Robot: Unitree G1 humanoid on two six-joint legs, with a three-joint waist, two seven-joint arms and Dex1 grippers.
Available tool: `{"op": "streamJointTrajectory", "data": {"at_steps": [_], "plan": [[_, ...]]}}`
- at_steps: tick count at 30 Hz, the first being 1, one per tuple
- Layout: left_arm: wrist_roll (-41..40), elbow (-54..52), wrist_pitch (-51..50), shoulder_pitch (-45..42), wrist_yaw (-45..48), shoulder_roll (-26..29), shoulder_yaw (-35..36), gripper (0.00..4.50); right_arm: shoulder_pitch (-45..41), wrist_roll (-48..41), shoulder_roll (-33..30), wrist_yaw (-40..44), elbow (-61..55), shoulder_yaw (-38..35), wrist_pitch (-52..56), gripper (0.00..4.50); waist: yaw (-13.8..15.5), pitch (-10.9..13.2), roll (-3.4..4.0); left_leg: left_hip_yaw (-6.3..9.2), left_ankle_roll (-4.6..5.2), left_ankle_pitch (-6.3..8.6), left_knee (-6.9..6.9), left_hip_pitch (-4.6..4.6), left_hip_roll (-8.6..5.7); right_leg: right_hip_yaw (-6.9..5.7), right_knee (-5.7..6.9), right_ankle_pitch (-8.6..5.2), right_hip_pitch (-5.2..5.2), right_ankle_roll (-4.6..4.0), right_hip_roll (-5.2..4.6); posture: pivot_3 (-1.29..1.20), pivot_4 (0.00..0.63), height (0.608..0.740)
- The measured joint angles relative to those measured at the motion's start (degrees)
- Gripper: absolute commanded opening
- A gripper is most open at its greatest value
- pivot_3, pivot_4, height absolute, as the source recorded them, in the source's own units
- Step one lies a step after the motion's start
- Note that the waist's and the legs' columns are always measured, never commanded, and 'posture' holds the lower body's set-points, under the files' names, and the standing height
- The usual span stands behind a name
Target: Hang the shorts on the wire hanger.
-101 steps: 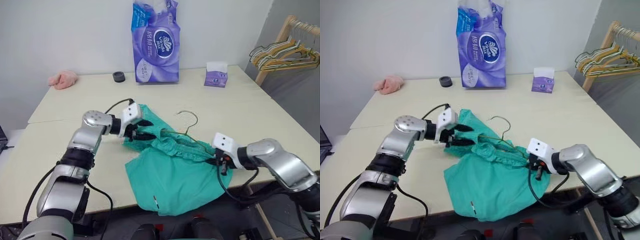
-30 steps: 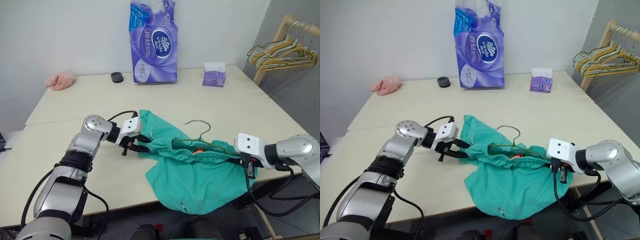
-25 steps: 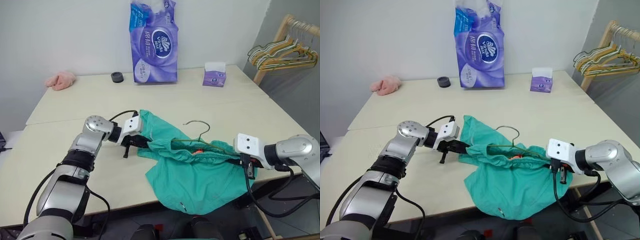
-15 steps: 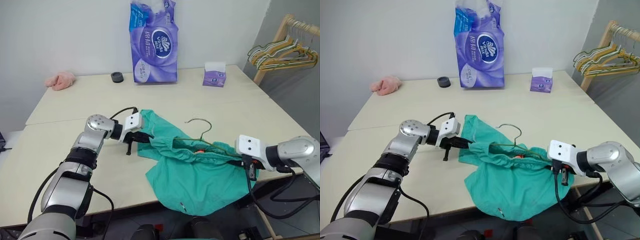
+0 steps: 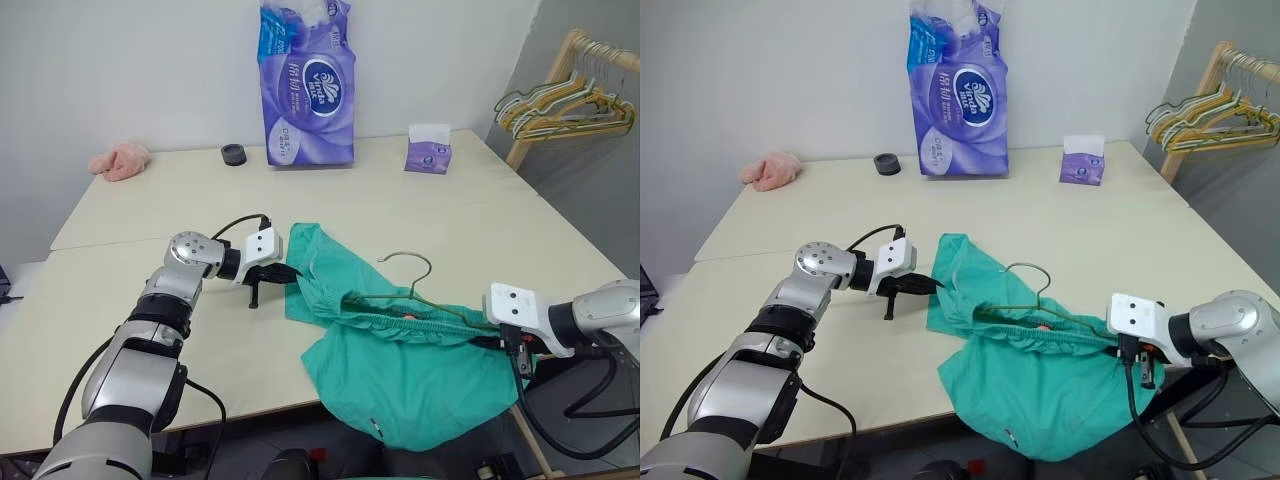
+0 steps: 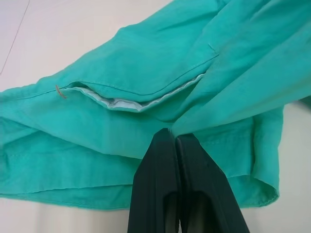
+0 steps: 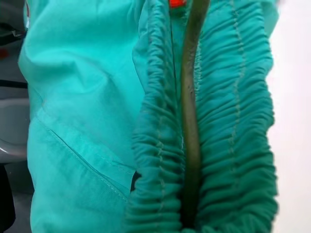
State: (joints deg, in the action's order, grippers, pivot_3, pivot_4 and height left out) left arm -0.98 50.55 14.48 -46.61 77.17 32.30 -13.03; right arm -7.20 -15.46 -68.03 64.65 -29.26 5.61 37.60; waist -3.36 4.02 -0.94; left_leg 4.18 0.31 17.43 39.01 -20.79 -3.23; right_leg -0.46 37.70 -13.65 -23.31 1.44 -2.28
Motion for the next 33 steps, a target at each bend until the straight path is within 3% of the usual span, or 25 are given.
{"op": "streamJointTrajectory", "data": {"at_steps": [11, 15, 23, 28, 33], "plan": [[-1.6, -3.6, -3.6, 0.0, -0.1, -1.2, 2.2, 0.02, -1.5, -1.8, 3.0, -1.2, -0.7, 0.0, 3.4, 0.00, 0.0, 0.0, 0.00, 0.01, 0.00, 0.00, 0.00, 0.00, 0.00, 0.01, 0.00, 0.00, 0.00, 0.00, 0.00, -0.17, 0.039, 0.740], [-1.5, -2.8, -3.9, 0.0, -7.0, -1.3, 4.4, 0.82, -1.5, -5.5, 5.2, -3.0, -0.9, -2.8, 9.0, 0.00, 0.0, 0.0, -0.01, 0.02, 0.00, 0.00, 0.00, 0.00, 0.01, 0.01, 0.00, 0.00, 0.00, 0.00, 0.00, -0.18, 0.041, 0.740], [-6.0, -7.8, -10.7, 1.2, -10.0, -1.3, 9.7, 3.23, -0.2, -10.8, 7.3, -8.0, -2.9, -6.9, 19.1, 0.00, 0.0, 0.0, -0.01, 0.03, 0.00, 0.00, 0.00, 0.00, 0.00, 0.02, 0.01, 0.01, 0.00, 0.00, -0.02, -0.19, 0.043, 0.740], [-9.8, -14.1, -17.9, 3.5, -9.8, -1.7, 11.3, 3.23, 0.1, -13.0, 7.6, -10.1, -4.4, -8.5, 22.1, 0.00, 0.0, 0.0, -0.01, 0.04, 0.00, 0.00, 0.00, 0.00, 0.01, 0.00, 0.01, 0.01, 0.00, 0.00, -0.02, -0.19, 0.044, 0.740], [-10.0, -17.8, -20.0, 3.7, -12.3, -0.4, 12.3, 3.23, 4.3, -18.1, 10.7, -13.5, -5.0, -16.7, 30.8, 0.00, 0.1, 0.0, -0.02, 0.04, -0.01, 0.00, 0.00, -0.02, -0.01, 0.02, 0.00, 0.01, 0.01, 0.00, -0.04, -0.22, 0.056, 0.740]]}}
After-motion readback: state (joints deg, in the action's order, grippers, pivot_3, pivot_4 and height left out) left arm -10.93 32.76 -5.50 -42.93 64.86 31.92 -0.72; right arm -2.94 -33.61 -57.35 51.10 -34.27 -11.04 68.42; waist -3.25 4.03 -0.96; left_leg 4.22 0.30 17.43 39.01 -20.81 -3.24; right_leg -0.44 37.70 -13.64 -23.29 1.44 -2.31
